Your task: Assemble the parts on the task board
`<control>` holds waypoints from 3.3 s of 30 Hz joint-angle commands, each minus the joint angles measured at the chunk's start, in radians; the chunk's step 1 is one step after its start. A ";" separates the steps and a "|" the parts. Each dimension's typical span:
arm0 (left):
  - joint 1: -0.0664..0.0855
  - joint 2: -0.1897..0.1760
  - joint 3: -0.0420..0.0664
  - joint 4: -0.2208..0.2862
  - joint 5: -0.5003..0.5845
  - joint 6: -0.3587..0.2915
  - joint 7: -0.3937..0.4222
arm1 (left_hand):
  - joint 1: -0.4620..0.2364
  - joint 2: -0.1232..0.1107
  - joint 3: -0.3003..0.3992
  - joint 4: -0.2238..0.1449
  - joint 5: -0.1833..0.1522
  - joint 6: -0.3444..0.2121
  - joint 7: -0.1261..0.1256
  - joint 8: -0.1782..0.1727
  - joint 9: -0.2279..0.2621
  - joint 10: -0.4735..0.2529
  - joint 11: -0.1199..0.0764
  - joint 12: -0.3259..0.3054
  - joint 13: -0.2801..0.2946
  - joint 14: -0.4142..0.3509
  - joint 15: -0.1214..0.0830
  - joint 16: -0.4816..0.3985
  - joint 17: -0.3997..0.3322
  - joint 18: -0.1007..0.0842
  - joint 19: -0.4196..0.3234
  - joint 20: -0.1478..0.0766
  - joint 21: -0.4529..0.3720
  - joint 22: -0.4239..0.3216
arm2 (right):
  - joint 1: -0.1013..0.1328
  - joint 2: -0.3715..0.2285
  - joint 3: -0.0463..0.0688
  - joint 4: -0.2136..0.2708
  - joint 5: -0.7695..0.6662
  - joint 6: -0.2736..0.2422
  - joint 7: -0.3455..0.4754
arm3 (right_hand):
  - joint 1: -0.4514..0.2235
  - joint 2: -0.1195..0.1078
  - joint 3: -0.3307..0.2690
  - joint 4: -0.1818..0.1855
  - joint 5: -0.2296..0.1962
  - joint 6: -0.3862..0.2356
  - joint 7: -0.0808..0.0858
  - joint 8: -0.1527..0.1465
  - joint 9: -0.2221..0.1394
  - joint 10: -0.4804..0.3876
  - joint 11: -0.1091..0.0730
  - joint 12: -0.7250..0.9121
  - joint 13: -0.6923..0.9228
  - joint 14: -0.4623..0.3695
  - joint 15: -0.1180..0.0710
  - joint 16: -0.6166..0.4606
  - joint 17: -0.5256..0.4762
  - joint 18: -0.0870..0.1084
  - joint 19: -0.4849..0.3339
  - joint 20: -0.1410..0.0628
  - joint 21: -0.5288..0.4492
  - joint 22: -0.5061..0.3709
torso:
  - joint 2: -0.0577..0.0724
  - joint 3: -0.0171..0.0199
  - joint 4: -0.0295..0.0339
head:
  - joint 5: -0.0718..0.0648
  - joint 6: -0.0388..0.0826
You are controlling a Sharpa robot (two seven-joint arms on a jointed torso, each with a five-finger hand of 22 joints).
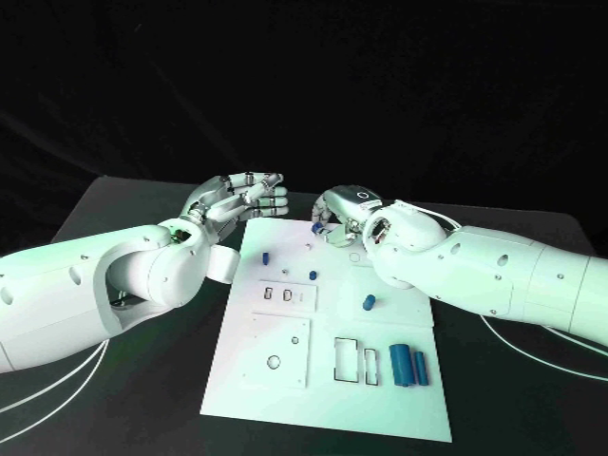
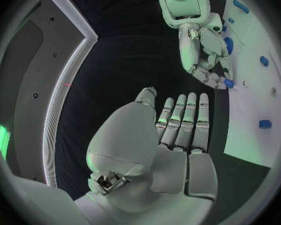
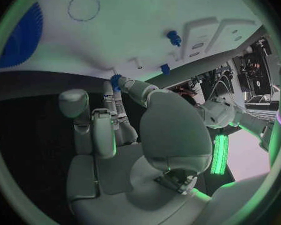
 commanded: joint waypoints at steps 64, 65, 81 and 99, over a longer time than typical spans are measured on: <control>0.000 0.002 0.001 -0.033 -0.014 0.099 0.009 | -0.064 -0.030 0.008 0.042 -0.053 -0.044 0.096 0.053 0.007 -0.027 0.006 0.017 0.001 -0.036 0.006 0.033 0.004 -0.013 0.005 0.001 -0.013 -0.011 | 0.026 -0.371 0.029 0.233 0.285 0.182 -0.043 | -0.022 -0.097 -0.359 0.135 0.192 -0.167 -0.009 -0.027 0.059 -0.049 -0.027 0.867 0.682 0.075 -0.025 0.078 0.137 -0.017 0.011 -0.019 0.018 0.092 | -0.017 0.0123 -0.0281 | -0.013 -0.008; 0.000 0.003 0.001 -0.034 -0.014 0.099 0.009 | -0.064 -0.030 0.008 0.042 -0.053 -0.044 0.096 0.053 0.007 -0.027 0.006 0.017 0.001 -0.036 0.006 0.033 0.004 -0.013 0.005 0.001 -0.013 -0.011 | 0.026 -0.369 0.029 0.227 0.286 0.185 -0.045 | -0.014 -0.095 -0.369 0.142 0.196 -0.172 -0.008 -0.019 0.060 0.000 -0.028 0.969 0.789 0.083 -0.024 0.093 0.168 -0.019 0.017 -0.019 0.026 0.105 | -0.017 0.0112 -0.0280 | -0.014 -0.007; 0.000 0.003 0.001 -0.033 -0.014 0.104 0.007 | -0.069 -0.028 0.007 0.046 -0.058 -0.047 0.096 0.058 0.008 -0.028 0.007 0.019 0.001 -0.042 0.007 0.034 0.003 -0.014 0.004 0.001 -0.014 -0.012 | 0.016 -0.290 0.028 0.150 0.238 0.180 -0.071 | 0.027 -0.083 -0.417 0.193 0.222 -0.190 -0.003 0.033 0.062 0.213 -0.021 1.331 1.200 0.104 -0.016 0.132 0.263 -0.031 0.050 -0.012 0.072 0.179 | -0.013 0.0102 -0.0274 | -0.017 -0.009; 0.000 0.003 0.001 -0.035 -0.014 0.103 0.005 | -0.069 -0.028 0.007 0.046 -0.058 -0.048 0.096 0.059 0.008 -0.029 0.007 0.019 0.001 -0.043 0.007 0.035 0.003 -0.014 0.004 0.001 -0.014 -0.012 | 0.002 -0.259 0.027 0.121 0.197 0.181 -0.075 | 0.029 -0.082 -0.417 0.195 0.225 -0.194 -0.003 0.033 0.061 0.210 -0.021 1.331 1.198 0.104 -0.016 0.132 0.263 -0.032 0.053 -0.012 0.077 0.186 | -0.014 0.0122 -0.0292 | -0.008 -0.016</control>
